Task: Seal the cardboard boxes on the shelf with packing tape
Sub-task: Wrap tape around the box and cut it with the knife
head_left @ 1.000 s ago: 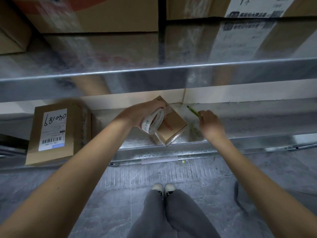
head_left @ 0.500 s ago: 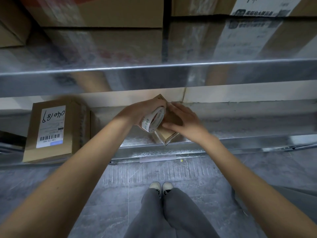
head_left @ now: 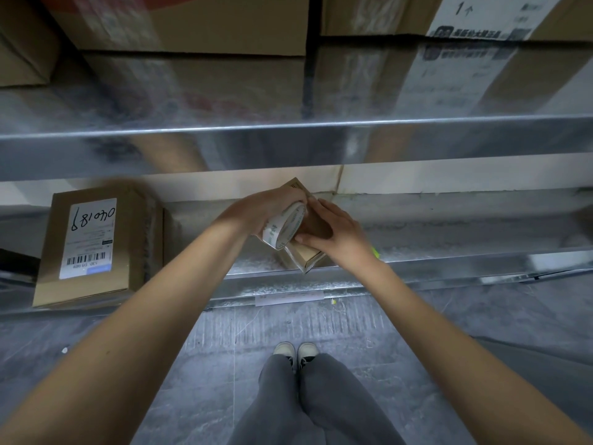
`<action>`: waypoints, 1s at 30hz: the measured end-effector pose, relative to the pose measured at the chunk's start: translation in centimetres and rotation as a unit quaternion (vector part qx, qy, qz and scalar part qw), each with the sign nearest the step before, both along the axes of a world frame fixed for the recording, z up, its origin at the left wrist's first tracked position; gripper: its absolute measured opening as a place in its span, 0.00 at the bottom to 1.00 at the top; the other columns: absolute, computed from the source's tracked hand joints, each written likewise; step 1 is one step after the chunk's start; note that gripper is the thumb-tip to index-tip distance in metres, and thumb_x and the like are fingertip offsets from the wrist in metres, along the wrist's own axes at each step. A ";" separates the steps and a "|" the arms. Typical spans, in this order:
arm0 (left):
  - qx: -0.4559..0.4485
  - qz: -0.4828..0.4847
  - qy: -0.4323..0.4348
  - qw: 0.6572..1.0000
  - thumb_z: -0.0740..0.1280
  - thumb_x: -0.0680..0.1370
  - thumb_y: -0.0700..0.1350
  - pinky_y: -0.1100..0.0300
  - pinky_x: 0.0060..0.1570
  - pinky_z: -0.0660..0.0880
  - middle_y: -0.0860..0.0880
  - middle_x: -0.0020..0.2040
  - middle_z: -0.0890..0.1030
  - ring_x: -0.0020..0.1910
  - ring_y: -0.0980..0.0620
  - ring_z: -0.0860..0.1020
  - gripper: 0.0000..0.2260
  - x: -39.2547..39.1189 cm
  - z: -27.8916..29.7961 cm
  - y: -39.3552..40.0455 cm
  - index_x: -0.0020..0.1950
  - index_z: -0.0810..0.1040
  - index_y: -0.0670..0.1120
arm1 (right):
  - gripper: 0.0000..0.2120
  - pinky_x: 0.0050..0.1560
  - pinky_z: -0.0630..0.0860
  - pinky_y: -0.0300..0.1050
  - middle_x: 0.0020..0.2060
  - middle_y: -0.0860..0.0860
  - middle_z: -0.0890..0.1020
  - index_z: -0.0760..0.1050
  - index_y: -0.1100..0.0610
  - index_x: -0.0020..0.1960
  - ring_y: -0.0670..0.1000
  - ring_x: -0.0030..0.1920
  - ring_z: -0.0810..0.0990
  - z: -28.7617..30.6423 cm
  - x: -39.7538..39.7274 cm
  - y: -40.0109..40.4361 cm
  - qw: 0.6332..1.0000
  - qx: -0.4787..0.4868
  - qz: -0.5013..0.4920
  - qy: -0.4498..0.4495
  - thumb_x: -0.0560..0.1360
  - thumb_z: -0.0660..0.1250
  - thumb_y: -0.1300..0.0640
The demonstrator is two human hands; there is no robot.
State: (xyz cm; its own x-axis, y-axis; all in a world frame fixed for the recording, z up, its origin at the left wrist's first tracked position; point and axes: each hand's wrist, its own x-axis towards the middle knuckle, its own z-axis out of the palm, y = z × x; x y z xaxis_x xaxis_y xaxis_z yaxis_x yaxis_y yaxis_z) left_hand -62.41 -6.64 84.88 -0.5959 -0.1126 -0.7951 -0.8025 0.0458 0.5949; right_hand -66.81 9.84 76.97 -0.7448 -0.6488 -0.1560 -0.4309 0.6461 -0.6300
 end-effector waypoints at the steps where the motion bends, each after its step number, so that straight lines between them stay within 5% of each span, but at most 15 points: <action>1: -0.002 0.001 0.000 1.000 0.62 0.73 0.46 0.62 0.29 0.70 0.46 0.32 0.73 0.27 0.49 0.71 0.06 0.0 0.2 0.2 0.38 0.73 0.46 | 0.39 0.72 0.62 0.54 0.75 0.47 0.64 0.60 0.44 0.76 0.51 0.73 0.63 0.0 -0.1 0.0 1.000 0.001 -0.001 0.004 0.70 0.70 0.36; 6: 0.011 -0.006 0.049 0.999 0.62 0.74 0.42 0.62 0.31 0.67 0.47 0.29 0.72 0.27 0.51 0.70 0.08 0.9 0.3 0.5 0.35 0.72 0.46 | 0.38 0.69 0.64 0.54 0.74 0.49 0.66 0.62 0.44 0.76 0.53 0.72 0.65 -0.2 0.2 0.0 1.000 0.009 -0.010 0.012 0.70 0.69 0.35; 10: 0.022 0.018 0.097 0.995 0.65 0.66 0.48 0.56 0.39 0.68 0.47 0.32 0.73 0.32 0.49 0.72 0.04 2.4 -0.2 0.6 0.35 0.74 0.48 | 0.37 0.68 0.65 0.52 0.73 0.48 0.67 0.59 0.43 0.76 0.53 0.71 0.66 -0.1 0.5 0.0 1.000 0.000 -0.006 0.014 0.72 0.68 0.37; 13: 0.018 0.056 0.121 0.991 0.66 0.72 0.47 0.60 0.36 0.70 0.50 0.31 0.75 0.30 0.52 0.74 0.06 3.2 -0.4 0.8 0.35 0.75 0.50 | 0.36 0.72 0.60 0.53 0.75 0.49 0.63 0.59 0.44 0.77 0.53 0.74 0.61 -0.1 0.6 0.2 1.000 0.005 -0.008 0.029 0.73 0.67 0.37; 17: -0.093 0.166 0.169 0.967 0.65 0.78 0.47 0.62 0.36 0.71 0.53 0.39 0.80 0.38 0.54 0.78 0.05 5.1 -1.9 0.3 0.45 0.79 0.50 | 0.37 0.75 0.44 0.57 0.78 0.46 0.53 0.59 0.53 0.77 0.49 0.78 0.49 0.6 0.8 0.0 0.984 0.070 0.055 0.156 0.75 0.61 0.34; 21: -0.256 0.219 0.232 0.912 0.66 0.79 0.47 0.64 0.45 0.70 0.50 0.49 0.78 0.50 0.51 0.75 0.05 7.6 -5.1 -2.4 0.52 0.77 0.47 | 0.58 0.71 0.38 0.69 0.78 0.57 0.56 0.55 0.65 0.77 0.53 0.78 0.53 0.8 2.6 -2.0 0.959 0.188 0.067 0.200 0.64 0.52 0.21; 24: -0.338 0.154 0.211 0.904 0.71 0.75 0.46 0.57 0.57 0.71 0.45 0.60 0.69 0.55 0.51 0.71 0.18 9.2 -7.8 -4.5 0.63 0.74 0.46 | 0.50 0.69 0.54 0.75 0.75 0.61 0.63 0.61 0.66 0.74 0.58 0.75 0.61 -0.5 3.7 -2.7 0.965 0.172 0.031 0.196 0.68 0.63 0.30; 26: -0.388 0.093 0.156 0.904 0.70 0.74 0.47 0.56 0.63 0.69 0.45 0.64 0.66 0.61 0.48 0.69 0.22 9.9 -9.5 -5.8 0.68 0.71 0.49 | 0.42 0.65 0.65 0.70 0.74 0.61 0.65 0.63 0.65 0.74 0.59 0.74 0.65 -0.9 3.8 -2.5 0.968 0.153 0.025 0.197 0.71 0.60 0.35; 30: -0.435 -0.047 0.086 0.895 0.68 0.75 0.48 0.47 0.68 0.65 0.41 0.68 0.64 0.68 0.37 0.65 0.27 10.3 -11.3 -8.7 0.74 0.67 0.48 | 0.39 0.63 0.69 0.63 0.74 0.57 0.66 0.64 0.61 0.74 0.59 0.72 0.67 -0.9 3.3 -1.8 0.966 0.136 0.054 0.214 0.73 0.55 0.36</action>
State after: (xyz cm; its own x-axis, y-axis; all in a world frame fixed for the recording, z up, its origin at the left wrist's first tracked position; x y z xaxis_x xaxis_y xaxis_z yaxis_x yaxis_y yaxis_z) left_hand -52.14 -15.35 73.56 -0.7408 -0.5872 -0.3262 -0.6703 0.6145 0.4160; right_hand -63.49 8.02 76.08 -0.7094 -0.7044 -0.0243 -0.6880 0.6995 -0.1931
